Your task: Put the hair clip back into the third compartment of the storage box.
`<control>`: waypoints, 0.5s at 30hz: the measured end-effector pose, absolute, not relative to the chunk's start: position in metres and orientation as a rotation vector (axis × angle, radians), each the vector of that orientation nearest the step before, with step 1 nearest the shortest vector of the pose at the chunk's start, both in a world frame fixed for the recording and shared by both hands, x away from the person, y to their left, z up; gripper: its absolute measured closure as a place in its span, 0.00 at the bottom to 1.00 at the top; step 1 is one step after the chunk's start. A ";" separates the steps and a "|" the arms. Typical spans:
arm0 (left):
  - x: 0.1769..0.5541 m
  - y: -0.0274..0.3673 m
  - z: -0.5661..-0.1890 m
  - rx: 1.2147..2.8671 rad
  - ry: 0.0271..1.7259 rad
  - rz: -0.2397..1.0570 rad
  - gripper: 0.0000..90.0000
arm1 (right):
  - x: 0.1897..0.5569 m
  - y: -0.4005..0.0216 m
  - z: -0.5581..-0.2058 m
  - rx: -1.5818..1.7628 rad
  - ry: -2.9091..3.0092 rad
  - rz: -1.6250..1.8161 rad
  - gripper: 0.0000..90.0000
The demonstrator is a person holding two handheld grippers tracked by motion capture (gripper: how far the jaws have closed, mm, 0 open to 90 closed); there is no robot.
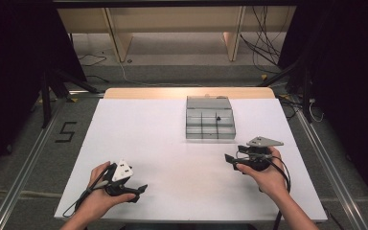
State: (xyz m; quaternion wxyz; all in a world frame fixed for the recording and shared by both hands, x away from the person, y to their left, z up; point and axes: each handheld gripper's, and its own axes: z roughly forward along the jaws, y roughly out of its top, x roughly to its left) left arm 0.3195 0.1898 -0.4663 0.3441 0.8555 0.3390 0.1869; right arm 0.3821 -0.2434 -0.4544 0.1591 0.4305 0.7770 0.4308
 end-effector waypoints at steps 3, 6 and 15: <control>0.320 0.190 -0.467 2.223 0.882 0.486 0.18 | 0.374 -0.247 -0.456 1.227 2.224 1.240 0.35; 0.320 0.190 -0.467 2.223 0.881 0.486 0.18 | 0.367 -0.251 -0.459 1.225 2.220 1.246 0.35; 0.320 0.189 -0.467 2.226 0.879 0.487 0.18 | 0.357 -0.255 -0.459 1.207 2.218 1.258 0.34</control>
